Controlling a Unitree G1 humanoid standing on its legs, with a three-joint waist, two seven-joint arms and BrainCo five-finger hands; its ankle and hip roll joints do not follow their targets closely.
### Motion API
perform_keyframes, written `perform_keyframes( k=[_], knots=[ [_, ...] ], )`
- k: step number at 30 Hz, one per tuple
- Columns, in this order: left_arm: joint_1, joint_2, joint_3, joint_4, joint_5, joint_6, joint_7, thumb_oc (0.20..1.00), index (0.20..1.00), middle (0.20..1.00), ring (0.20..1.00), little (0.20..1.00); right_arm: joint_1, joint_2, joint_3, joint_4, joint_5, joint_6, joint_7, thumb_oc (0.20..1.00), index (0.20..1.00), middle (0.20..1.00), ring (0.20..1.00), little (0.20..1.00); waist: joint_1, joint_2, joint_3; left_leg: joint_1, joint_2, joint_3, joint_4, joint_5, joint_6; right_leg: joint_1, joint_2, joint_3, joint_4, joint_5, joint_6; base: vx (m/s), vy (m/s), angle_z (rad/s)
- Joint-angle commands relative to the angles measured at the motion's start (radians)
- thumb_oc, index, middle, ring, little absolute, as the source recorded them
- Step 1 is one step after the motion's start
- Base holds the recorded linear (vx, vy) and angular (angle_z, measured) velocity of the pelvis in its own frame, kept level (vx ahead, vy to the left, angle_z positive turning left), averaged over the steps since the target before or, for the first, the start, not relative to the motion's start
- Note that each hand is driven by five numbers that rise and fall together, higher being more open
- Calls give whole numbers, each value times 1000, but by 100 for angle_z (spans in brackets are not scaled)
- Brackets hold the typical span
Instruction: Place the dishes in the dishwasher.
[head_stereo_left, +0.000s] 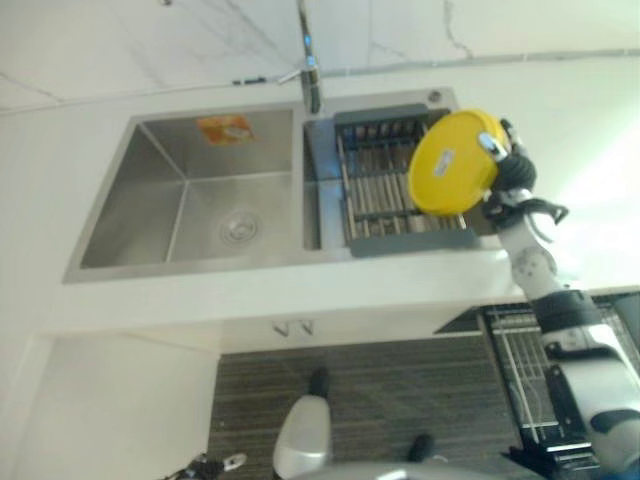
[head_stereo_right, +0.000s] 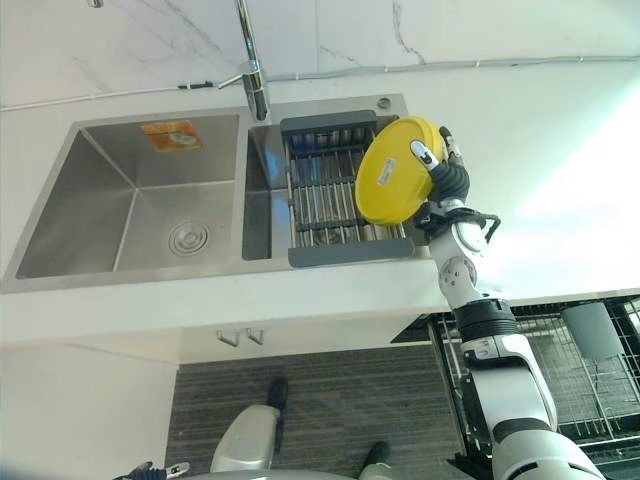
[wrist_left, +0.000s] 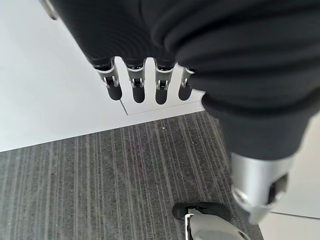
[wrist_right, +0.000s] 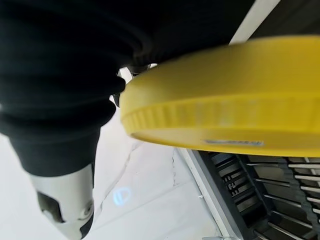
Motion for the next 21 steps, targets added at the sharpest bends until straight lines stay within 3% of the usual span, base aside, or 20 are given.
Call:
perform_keyframes(
  k=[1, 21],
  knots=[
    [36, 59, -70, 46, 34, 5, 26, 1000, 1000, 1000, 1000, 1000, -29, -23, 3, -34, 28, -63, 24, 1000, 1000, 1000, 1000, 1000, 18, 7, -87, -33, 88, 93, -101, 82, -32, 14, -121, -1, 135, -114, 72, 0, 0, 0],
    [20, 58, -67, 35, 34, 9, 31, 1000, 1000, 1000, 1000, 1000, -12, 1, 7, -19, 36, -70, 17, 1000, 1000, 1000, 1000, 1000, 23, 1, -75, -63, 99, 111, -96, 101, -40, 16, -125, -9, 122, -112, 81, -1, 0, 0]
  ],
)
